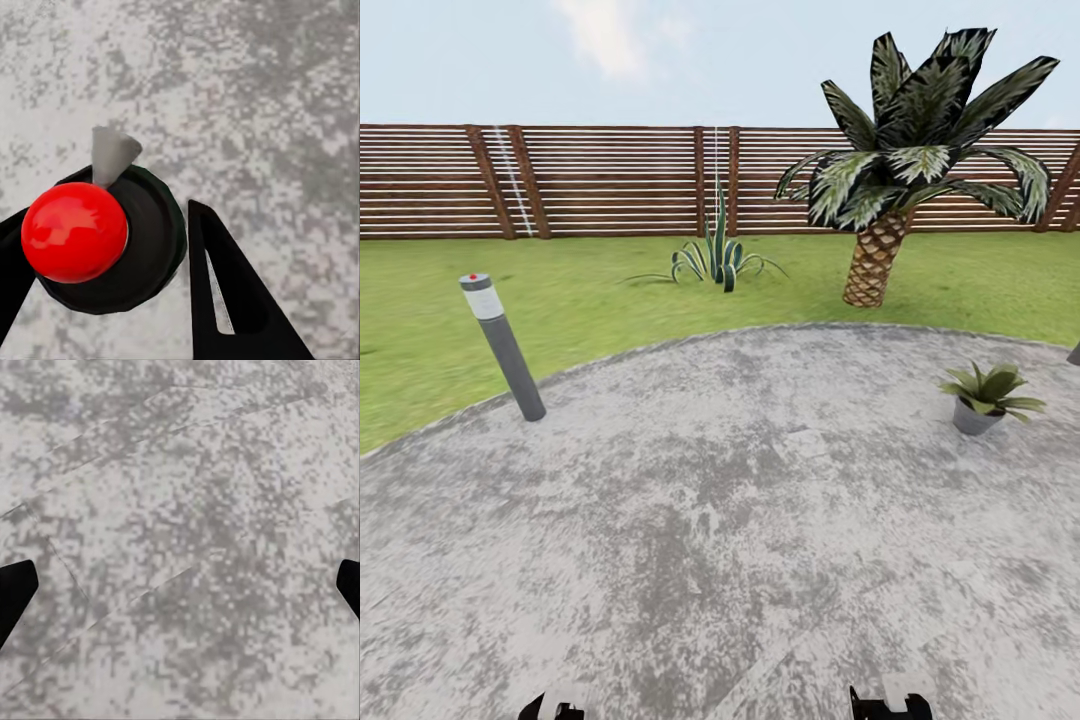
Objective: Pick up the pesticide atomizer in the garden and spray insectifuge to fully cover both potted plants in the garden.
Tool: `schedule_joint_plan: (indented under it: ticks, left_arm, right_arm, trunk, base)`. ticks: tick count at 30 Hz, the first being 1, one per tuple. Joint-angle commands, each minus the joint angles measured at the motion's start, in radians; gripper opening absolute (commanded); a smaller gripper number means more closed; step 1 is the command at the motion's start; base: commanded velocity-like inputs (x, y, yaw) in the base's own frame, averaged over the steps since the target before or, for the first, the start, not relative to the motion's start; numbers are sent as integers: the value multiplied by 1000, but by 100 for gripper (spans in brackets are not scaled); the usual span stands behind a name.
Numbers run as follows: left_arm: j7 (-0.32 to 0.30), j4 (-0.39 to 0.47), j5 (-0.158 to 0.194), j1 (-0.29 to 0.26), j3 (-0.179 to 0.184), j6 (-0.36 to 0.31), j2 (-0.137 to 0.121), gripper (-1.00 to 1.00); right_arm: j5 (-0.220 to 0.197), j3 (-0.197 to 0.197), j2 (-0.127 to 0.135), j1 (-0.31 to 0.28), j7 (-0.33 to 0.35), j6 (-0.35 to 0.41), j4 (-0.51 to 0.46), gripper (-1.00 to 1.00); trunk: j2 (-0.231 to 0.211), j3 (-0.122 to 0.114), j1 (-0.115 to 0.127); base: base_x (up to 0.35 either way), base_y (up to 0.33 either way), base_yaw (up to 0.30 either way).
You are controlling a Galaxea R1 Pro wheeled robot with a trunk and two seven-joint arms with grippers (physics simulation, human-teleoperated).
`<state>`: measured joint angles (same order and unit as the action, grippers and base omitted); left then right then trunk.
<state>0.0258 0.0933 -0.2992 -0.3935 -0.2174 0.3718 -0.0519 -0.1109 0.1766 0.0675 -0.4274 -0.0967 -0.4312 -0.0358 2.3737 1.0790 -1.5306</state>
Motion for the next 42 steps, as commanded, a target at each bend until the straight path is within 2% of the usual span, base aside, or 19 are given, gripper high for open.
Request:
schedule_joint_plan:
  ticks: [1, 42]
  left_arm:
    - [3, -1, -11, -1, -7, 4, 1, -100]
    - [3, -1, -11, -1, -7, 4, 1, -100]
  right_arm:
    - [-10, 9, 0, 0, -1, -3, 1, 100]
    - [-12, 9, -11, 0, 0, -1, 2, 100]
  trunk:
    - [0, 1, 0]
    - [0, 1, 0]
  base:
    - [339, 0, 0]
    - [339, 0, -1]
